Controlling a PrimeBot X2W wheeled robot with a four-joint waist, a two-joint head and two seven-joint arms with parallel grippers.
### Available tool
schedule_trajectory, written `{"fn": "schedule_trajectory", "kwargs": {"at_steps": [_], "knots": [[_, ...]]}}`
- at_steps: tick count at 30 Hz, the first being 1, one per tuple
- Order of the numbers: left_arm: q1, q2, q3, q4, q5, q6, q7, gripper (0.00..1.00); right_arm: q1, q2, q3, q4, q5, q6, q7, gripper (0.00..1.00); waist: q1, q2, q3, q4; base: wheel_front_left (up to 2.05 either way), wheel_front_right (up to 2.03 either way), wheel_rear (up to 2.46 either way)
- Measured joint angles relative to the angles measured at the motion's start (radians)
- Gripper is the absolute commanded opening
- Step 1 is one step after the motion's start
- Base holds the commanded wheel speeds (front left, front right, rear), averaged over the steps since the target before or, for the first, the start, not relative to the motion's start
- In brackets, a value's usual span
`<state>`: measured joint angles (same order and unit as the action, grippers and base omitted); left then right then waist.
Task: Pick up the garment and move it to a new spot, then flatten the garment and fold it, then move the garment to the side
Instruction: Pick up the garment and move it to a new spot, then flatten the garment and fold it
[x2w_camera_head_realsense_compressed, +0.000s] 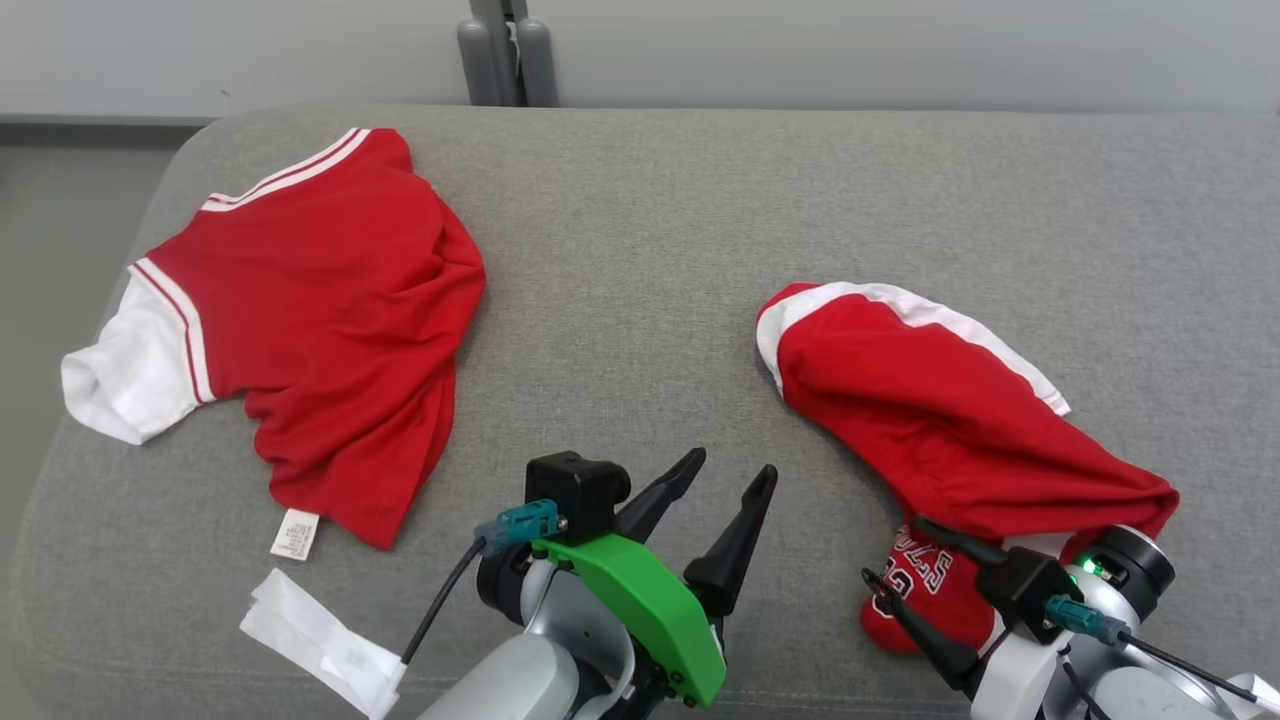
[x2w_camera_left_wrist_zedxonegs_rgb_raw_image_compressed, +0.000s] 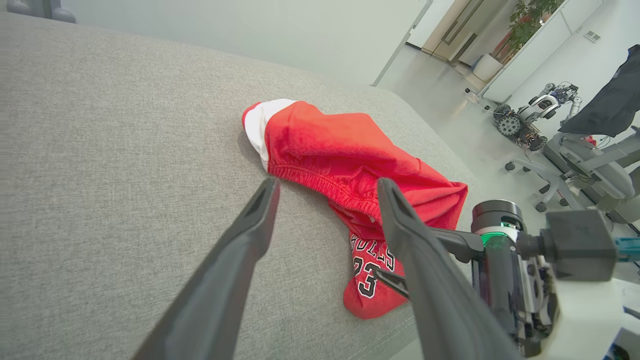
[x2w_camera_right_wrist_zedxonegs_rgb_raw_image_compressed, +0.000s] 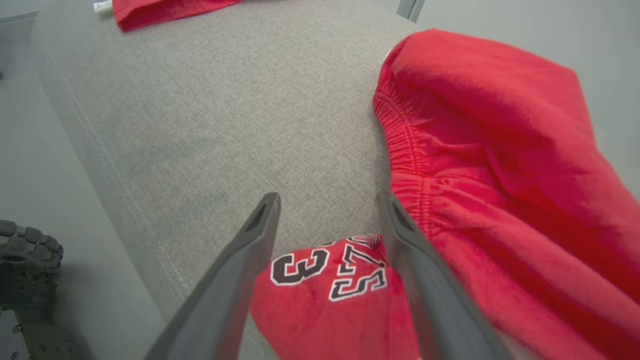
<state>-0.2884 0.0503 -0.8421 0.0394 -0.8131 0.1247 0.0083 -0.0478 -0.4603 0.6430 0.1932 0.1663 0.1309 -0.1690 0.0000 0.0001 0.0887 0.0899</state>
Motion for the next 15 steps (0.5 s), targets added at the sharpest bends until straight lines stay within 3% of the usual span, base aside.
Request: {"fn": "schedule_trajectory", "kwargs": {"at_steps": [15], "knots": [[0.002, 0.012, 0.004, -0.037, 0.000, 0.000, 0.010, 1.00, 0.051, -0.043, -0.035, -0.057, 0.016, -0.035, 0.021, 1.00, 0.0000, 0.0000, 0.020, 0.061, 0.00, 0.00, 0.00]]}}
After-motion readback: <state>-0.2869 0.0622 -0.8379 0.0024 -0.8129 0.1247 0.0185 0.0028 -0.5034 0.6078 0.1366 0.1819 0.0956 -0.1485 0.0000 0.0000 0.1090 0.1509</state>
